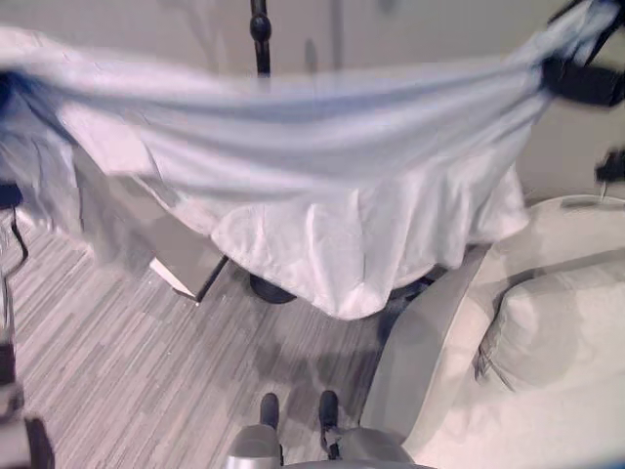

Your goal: Hang the clothes on the sofa on the clothes rack.

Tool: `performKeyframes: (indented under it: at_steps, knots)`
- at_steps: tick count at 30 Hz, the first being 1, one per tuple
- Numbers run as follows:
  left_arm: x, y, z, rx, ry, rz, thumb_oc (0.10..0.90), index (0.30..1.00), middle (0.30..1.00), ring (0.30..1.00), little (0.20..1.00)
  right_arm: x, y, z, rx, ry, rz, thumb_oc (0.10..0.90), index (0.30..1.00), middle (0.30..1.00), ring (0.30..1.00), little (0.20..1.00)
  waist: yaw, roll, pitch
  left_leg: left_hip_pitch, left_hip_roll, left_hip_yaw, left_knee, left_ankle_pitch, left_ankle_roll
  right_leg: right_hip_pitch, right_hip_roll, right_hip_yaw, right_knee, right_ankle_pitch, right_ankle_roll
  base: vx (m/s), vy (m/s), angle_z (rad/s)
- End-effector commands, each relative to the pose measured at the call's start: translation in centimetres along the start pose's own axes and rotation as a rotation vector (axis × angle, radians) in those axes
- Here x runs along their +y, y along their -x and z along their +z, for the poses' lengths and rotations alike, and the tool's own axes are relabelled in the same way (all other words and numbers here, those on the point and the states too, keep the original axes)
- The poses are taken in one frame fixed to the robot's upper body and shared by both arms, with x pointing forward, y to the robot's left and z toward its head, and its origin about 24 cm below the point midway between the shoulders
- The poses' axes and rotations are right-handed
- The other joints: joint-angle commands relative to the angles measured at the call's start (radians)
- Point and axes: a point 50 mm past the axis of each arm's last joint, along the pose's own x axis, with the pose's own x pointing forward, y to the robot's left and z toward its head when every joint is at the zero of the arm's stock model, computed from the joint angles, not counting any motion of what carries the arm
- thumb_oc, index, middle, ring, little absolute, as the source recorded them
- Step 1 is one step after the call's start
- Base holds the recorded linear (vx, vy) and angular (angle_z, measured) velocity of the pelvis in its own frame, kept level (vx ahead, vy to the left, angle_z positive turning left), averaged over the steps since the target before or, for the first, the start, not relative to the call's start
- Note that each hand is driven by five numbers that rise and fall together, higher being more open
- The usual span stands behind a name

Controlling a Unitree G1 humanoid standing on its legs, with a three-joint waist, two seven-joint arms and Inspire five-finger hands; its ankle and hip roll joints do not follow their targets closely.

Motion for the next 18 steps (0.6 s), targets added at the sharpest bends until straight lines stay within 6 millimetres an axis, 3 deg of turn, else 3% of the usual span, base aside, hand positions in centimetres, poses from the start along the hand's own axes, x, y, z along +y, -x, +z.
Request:
performKeyframes:
  at_steps: [1, 3, 5, 6, 7, 8, 9, 10, 11, 14, 18]
  knots:
    - [3.0, -3.3, 5.5, -0.271, -0.065, 0.188, 0.4, 0.3, 0.3, 0.3, 0.3, -5.2, -2.2, 2.4, -0.106, 0.151, -0.249, 0.4, 0.3, 0.3, 0.3, 0.3, 0.022, 0.026, -0.132, 0.085, 0.021, -0.04, -0.003, -0.072, -0.027, 0.07, -0.144, -0.08, 0.052, -0.002, 0.049, 0.03, 0.173, 0.01]
    - [3.0, -3.8, 6.1, -0.282, -0.045, 0.207, 0.4, 0.3, 0.3, 0.3, 0.3, -5.7, -2.9, 3.0, -0.115, 0.155, -0.27, 0.4, 0.3, 0.3, 0.3, 0.3, 0.026, 0.038, -0.119, 0.093, 0.018, -0.048, -0.003, -0.066, -0.026, 0.05, -0.15, -0.073, 0.116, -0.003, 0.044, 0.02, 0.131, 0.02]
    - [3.0, -4.2, 6.7, -0.292, -0.013, 0.235, 0.4, 0.3, 0.3, 0.3, 0.3, -6.3, -3.7, 3.7, -0.121, 0.137, -0.304, 0.4, 0.3, 0.3, 0.3, 0.3, 0.021, 0.069, -0.099, 0.113, 0.022, -0.061, -0.003, -0.052, -0.026, 0.0, -0.151, -0.058, 0.242, 0.018, 0.038, 0.03, 0.199, 0.01]
    - [3.8, -4.9, 7.3, -0.301, -0.01, 0.287, 0.4, 0.3, 0.3, 0.3, 0.3, -6.2, -4.8, 4.6, -0.132, 0.136, -0.301, 0.4, 0.3, 0.3, 0.3, 0.3, 0.017, 0.099, -0.048, 0.144, 0.04, -0.06, -0.003, -0.04, -0.031, -0.066, -0.134, -0.028, 0.368, -0.009, 0.032, 0.01, 0.168, -0.11]
    - [3.8, -4.9, 7.2, -0.299, -0.009, 0.29, 0.4, 0.3, 0.3, 0.3, 0.3, -6.3, -4.9, 4.7, -0.135, 0.137, -0.302, 0.4, 0.3, 0.3, 0.3, 0.3, 0.018, 0.102, -0.045, 0.146, 0.04, -0.058, -0.003, -0.041, -0.031, -0.067, -0.134, -0.026, 0.372, -0.011, 0.032, 0.07, 0.087, -0.09]
    - [4.1, -5.1, 6.8, -0.274, -0.01, 0.311, 0.4, 0.3, 0.3, 0.3, 0.3, -6.4, -5.1, 4.8, -0.13, 0.124, -0.311, 0.4, 0.3, 0.3, 0.3, 0.3, 0.016, 0.103, -0.044, 0.158, 0.037, -0.059, -0.003, -0.045, -0.033, -0.072, -0.142, -0.031, 0.336, -0.02, 0.03, 0.18, -0.038, -0.16]
    - [4.6, -5.6, 6.8, -0.267, -0.014, 0.336, 0.4, 0.3, 0.3, 0.3, 0.3, -6.2, -5.5, 5.2, -0.141, 0.108, -0.302, 0.4, 0.3, 0.3, 0.3, 0.3, 0.0, 0.095, -0.05, 0.177, 0.022, -0.067, -0.003, -0.054, -0.028, -0.07, -0.141, -0.048, 0.2, -0.027, 0.035, 0.33, -0.089, -0.25]
    - [4.4, -6.1, 6.9, -0.272, -0.079, 0.305, 0.4, 0.3, 0.3, 0.3, 0.3, -6.0, -5.6, 3.7, -0.089, 0.193, -0.286, 0.4, 0.3, 0.3, 0.3, 0.3, -0.022, 0.08, -0.048, 0.189, 0.009, -0.079, -0.003, -0.061, -0.012, -0.078, -0.104, -0.031, 0.021, -0.037, 0.025, 0.3, -0.139, -0.34]
    - [4.9, -6.4, 6.3, -0.235, -0.092, 0.311, 0.4, 0.3, 0.3, 0.3, 0.3, -7.4, -5.9, 3.5, -0.057, 0.185, -0.321, 0.4, 0.3, 0.3, 0.3, 0.3, -0.025, 0.076, -0.05, 0.188, 0.012, -0.091, -0.003, -0.066, -0.011, -0.077, -0.102, -0.02, 0.009, -0.013, 0.041, 0.21, -0.172, -0.15]
    - [5.1, -6.6, 7.4, -0.276, -0.041, 0.353, 0.4, 0.3, 0.3, 0.3, 0.3, -7.5, -5.9, 4.8, -0.119, 0.133, -0.326, 0.4, 0.3, 0.3, 0.3, 0.3, -0.026, 0.054, -0.087, 0.177, 0.037, -0.084, -0.003, -0.06, -0.006, -0.068, -0.096, -0.028, 0.007, -0.041, 0.056, 0.16, -0.207, 0.83]
    - [4.5, -6.6, 7.0, -0.255, -0.046, 0.333, 0.4, 0.3, 0.3, 0.3, 0.3, -7.4, -6.1, 5.2, -0.13, 0.123, -0.311, 0.4, 0.3, 0.3, 0.3, 0.3, -0.031, 0.039, -0.138, 0.176, 0.081, -0.073, 0.022, 0.005, 0.007, -0.032, -0.073, -0.023, 0.007, -0.049, 0.068, 0.22, -0.182, 0.32]
